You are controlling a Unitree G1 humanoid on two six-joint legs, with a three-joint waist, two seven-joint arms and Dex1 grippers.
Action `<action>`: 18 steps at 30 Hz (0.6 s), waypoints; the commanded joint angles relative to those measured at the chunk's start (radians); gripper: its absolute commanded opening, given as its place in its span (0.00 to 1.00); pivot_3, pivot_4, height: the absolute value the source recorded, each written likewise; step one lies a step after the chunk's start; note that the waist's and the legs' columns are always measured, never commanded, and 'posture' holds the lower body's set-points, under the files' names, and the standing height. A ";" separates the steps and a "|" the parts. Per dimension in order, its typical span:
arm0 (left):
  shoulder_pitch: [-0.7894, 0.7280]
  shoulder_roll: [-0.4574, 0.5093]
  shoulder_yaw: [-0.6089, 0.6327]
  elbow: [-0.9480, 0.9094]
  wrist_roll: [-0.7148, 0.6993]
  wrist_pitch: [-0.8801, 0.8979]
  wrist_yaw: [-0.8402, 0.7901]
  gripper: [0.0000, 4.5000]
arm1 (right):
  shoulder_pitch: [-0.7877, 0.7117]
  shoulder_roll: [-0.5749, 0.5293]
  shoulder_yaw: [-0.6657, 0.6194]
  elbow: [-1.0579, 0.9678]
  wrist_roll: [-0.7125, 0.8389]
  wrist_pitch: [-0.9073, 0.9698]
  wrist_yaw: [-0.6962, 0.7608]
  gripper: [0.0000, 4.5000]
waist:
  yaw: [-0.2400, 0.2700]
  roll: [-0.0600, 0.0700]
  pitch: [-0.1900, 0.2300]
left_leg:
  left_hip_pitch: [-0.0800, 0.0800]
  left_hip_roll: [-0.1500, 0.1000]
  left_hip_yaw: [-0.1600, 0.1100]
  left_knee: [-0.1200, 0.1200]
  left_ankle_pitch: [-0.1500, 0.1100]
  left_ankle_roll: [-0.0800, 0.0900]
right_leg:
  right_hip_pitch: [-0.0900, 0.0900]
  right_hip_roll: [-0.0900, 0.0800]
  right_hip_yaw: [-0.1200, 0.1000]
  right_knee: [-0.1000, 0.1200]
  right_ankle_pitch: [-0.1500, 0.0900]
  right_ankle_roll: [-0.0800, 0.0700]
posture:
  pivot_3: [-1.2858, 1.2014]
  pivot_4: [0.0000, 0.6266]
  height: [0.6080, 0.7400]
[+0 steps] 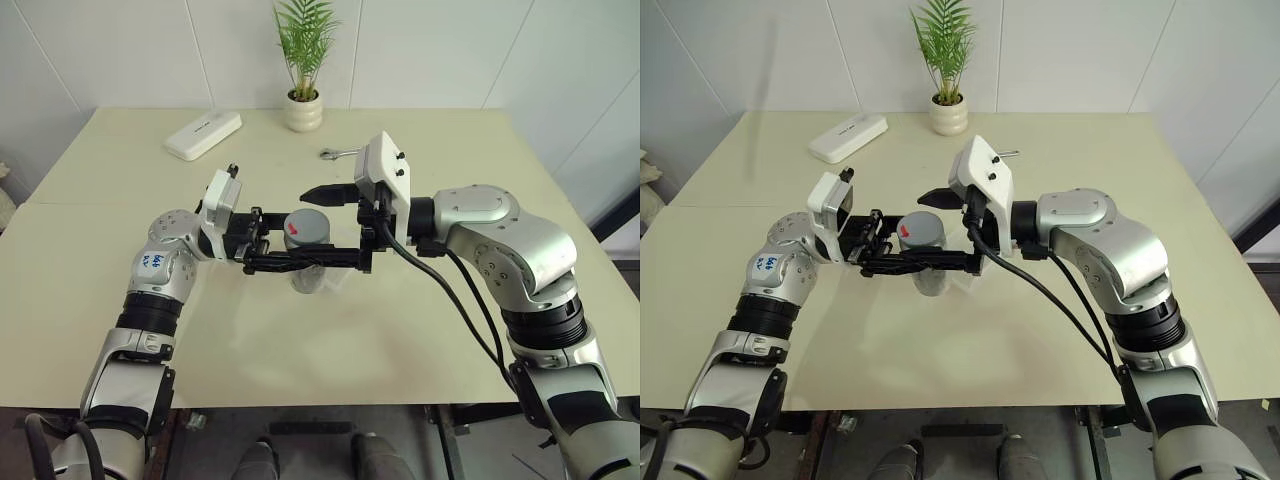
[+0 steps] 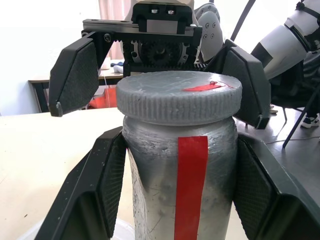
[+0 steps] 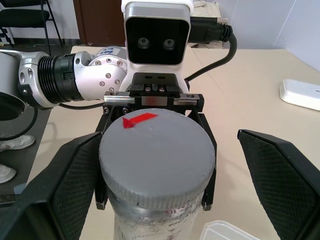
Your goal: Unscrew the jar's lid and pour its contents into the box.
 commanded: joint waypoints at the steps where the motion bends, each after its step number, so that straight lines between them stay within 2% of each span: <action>1: -0.016 0.011 0.013 -0.006 -0.001 -0.015 -0.111 0.58 | -0.008 -0.016 -0.047 -0.044 0.021 -0.002 0.005 1.00 | 0.000 0.000 0.000 | 0.000 0.000 0.000 0.000 0.000 0.000 | 0.000 0.000 0.000 0.000 0.000 0.000 | 0.52 0.24 1.00; 8: -0.019 0.012 0.012 -0.001 -0.001 -0.017 -0.111 0.58 | -0.013 -0.025 -0.050 -0.042 0.029 0.000 0.004 1.00 | 0.000 0.000 0.000 | 0.000 0.000 0.000 0.000 0.000 0.000 | 0.000 0.000 0.000 0.000 0.000 0.000 | 0.52 0.24 1.00; 11: -0.020 0.011 0.012 0.002 -0.001 -0.019 -0.111 0.58 | -0.012 -0.023 -0.051 -0.044 0.033 0.003 0.004 0.86 | 0.000 0.000 0.000 | 0.000 0.000 0.000 0.000 0.000 0.000 | 0.000 0.000 0.000 0.000 0.000 0.000 | 0.52 0.24 1.00; 13: -0.020 0.010 0.013 0.001 0.000 -0.019 -0.111 0.58 | -0.014 -0.022 -0.048 -0.044 0.033 0.004 0.003 0.73 | 0.000 0.000 0.000 | 0.000 0.000 0.000 0.000 0.000 0.000 | 0.000 0.000 0.000 0.000 0.000 0.000 | 0.52 0.24 1.00; 18: -0.023 0.009 0.013 0.007 0.004 -0.023 -0.111 0.58 | -0.015 -0.025 -0.040 -0.039 0.030 0.002 0.007 0.73 | 0.000 0.000 0.000 | 0.000 0.000 0.000 0.000 0.000 0.000 | 0.000 0.000 0.000 0.000 0.000 0.000 | 0.52 0.24 1.00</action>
